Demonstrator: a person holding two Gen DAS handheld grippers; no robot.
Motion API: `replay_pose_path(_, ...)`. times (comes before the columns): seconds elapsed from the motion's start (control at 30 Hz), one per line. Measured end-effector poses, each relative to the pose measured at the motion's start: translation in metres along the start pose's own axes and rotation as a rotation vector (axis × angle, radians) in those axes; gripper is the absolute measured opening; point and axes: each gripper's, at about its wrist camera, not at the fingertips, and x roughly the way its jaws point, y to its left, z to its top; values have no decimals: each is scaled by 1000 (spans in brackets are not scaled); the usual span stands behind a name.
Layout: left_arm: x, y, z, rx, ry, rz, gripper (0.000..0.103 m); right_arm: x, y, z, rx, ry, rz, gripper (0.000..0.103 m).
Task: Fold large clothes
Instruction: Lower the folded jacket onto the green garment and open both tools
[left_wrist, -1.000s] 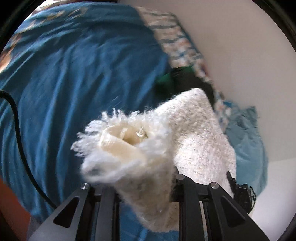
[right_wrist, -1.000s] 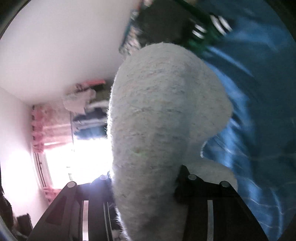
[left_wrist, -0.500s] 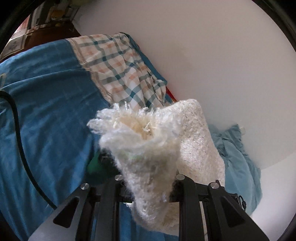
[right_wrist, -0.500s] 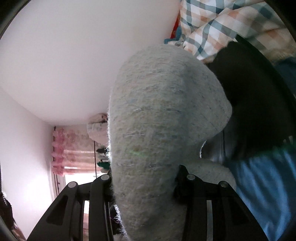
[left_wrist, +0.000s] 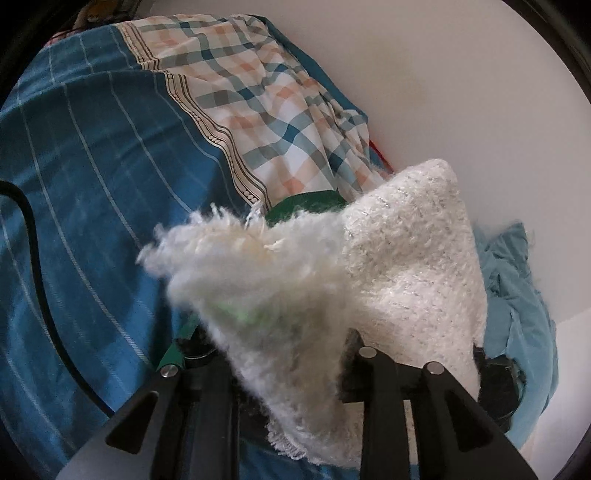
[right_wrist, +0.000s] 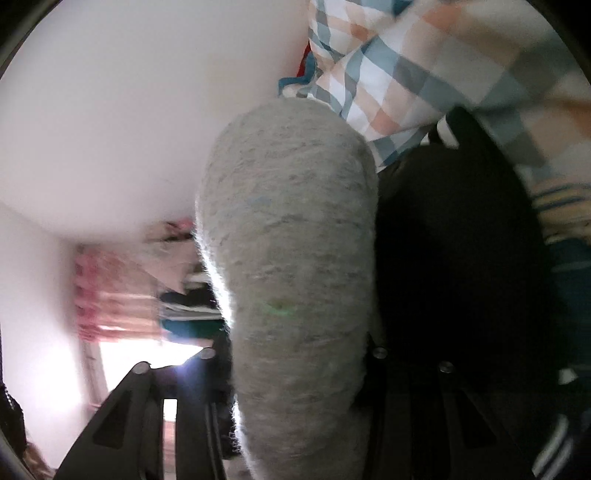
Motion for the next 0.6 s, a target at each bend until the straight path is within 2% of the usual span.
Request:
replay_pose_path(0.07,-7,-11,1,34,33,57,24,-3,9,-6,-15,21,-86,71)
replay_pose_path(0.13,-11,-17,2,70,48,110,25,-7,29,-12,-49,49,-196,75)
replay_pose_path(0.17,-11,-21,3,99,50,147,31,-10,42,-14,-95,45,-283,80)
replay_pose_path(0.2,-13,-27,2,137,48,200,41,-16,61,-19,-164,20,-402,84)
replay_pose_path(0.23,-16,-32,2,172,43,254,51,-19,70,-25,-202,8,-459,85)
replay_pose_path(0.27,-18,-38,1,205,38,301,80,-23,84,-32,-253,-11,-555,87)
replay_pose_path(0.3,-22,-45,-1,245,27,351,93,-26,99,-41,-317,-42,-673,88)
replay_pose_path(0.43,-39,-69,-11,388,-21,466,94,-24,132,-81,-452,-121,-989,92)
replay_pose_path(0.53,-59,-87,-21,488,-48,528,95,-24,146,-120,-491,-132,-1109,94)
replay_pose_path(0.6,-80,-100,-32,553,-66,533,96,-34,159,-152,-478,-162,-1138,94)
